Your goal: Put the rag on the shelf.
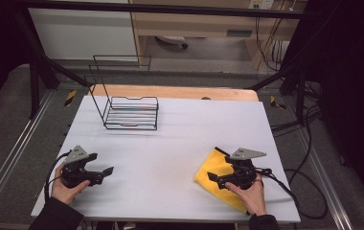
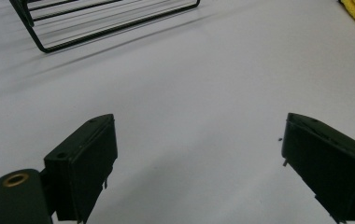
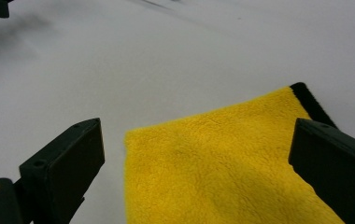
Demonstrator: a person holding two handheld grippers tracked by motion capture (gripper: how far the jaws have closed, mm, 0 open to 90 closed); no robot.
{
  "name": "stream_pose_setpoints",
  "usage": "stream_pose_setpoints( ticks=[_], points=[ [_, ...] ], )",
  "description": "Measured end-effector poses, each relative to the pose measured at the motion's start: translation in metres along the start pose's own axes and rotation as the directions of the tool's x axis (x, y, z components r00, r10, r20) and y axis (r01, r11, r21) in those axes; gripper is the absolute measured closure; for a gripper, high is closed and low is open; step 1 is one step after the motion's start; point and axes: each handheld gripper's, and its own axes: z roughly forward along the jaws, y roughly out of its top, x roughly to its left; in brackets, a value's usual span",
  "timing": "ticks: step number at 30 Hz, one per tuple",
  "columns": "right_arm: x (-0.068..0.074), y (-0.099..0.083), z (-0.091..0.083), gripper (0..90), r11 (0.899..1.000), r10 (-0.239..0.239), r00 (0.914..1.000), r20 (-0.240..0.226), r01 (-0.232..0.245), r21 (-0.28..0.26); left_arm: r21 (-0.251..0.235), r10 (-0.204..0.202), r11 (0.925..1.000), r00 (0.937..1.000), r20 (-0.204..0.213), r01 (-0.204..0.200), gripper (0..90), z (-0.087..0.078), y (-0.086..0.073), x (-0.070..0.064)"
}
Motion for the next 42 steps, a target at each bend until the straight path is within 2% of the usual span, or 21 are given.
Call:
stream_pose_setpoints(
  ticks=[3, 4, 9, 15, 18, 21, 22, 27, 31, 35, 36, 42],
  points=[
    [0.005, 0.0, 0.004, 4.8, 1.0, -0.018, 0.9998, -0.006, 0.018, 0.018, 0.001, 0.0, 1.0, 1.0, 0.001, 0.0, 10.6, 0.0, 0.0, 0.0],
    [0.01, 0.0, 0.009, 6.2, 0.999, -0.041, 0.9992, 0.002, 0.041, 0.036, 0.001, 0.0, 1.0, 1.0, 0.0, 0.0, 10.6, 0.0, 0.0, 0.0],
    [0.025, 0.0, 0.021, 14.2, 0.995, -0.084, 0.9965, 0.001, 0.083, 0.056, -0.006, -0.007, 1.0, 1.0, -0.006, 0.007, 9.9, -0.001, -0.001, 0.001],
    [0.038, -0.003, 0.033, 33.8, 0.99, -0.112, 0.9936, -0.019, 0.113, 0.088, -0.003, -0.002, 1.0, 1.0, -0.009, 0.002, 9.3, -0.001, 0.0, 0.0],
    [0.042, -0.005, 0.039, 43.7, 0.984, -0.125, 0.9918, -0.029, 0.127, 0.122, -0.001, 0.0, 1.0, 0.9999, -0.011, 0.0, 9.1, -0.001, 0.0, 0.0],
    [0.044, -0.007, 0.043, 47.4, 0.98, -0.136, 0.9901, -0.035, 0.139, 0.142, -0.001, -0.002, 1.0, 0.9999, -0.012, 0.002, 9.1, -0.001, 0.0, 0.0],
    [0.045, -0.008, 0.045, 52.5, 0.976, -0.154, 0.988, -0.014, 0.154, 0.155, -0.003, -0.003, 1.0, 0.9999, -0.014, 0.003, 9.1, -0.001, 0.0, 0.0],
    [0.046, -0.01, 0.048, 60.9, 0.97, -0.182, 0.9831, 0.019, 0.176, 0.168, -0.002, 0.0, 1.0, 0.9999, -0.016, 0.0, 9.2, -0.001, 0.0, 0.0],
    [0.048, -0.01, 0.049, 70.1, 0.953, -0.248, 0.9673, 0.054, 0.233, 0.194, -0.001, 0.0, 1.0, 0.9999, -0.017, 0.0, 9.2, -0.001, 0.0, 0.0],
    [0.046, -0.008, 0.049, 78.7, 0.953, -0.241, 0.9691, 0.053, 0.226, 0.201, 0.001, 0.002, 1.0, 0.9998, -0.018, -0.002, 9.1, -0.001, 0.0, 0.0],
    [0.046, -0.007, 0.049, 80.1, 0.956, -0.229, 0.9719, 0.054, 0.214, 0.202, 0.001, 0.001, 1.0, 0.9998, -0.018, -0.001, 9.2, -0.001, 0.0, 0.0],
    [0.044, -0.003, 0.046, 83.5, 0.964, -0.194, 0.98, 0.046, 0.181, 0.195, -0.006, -0.006, 1.0, 0.9997, -0.023, 0.006, 9.2, -0.002, 0.0, 0.001]
  ],
)
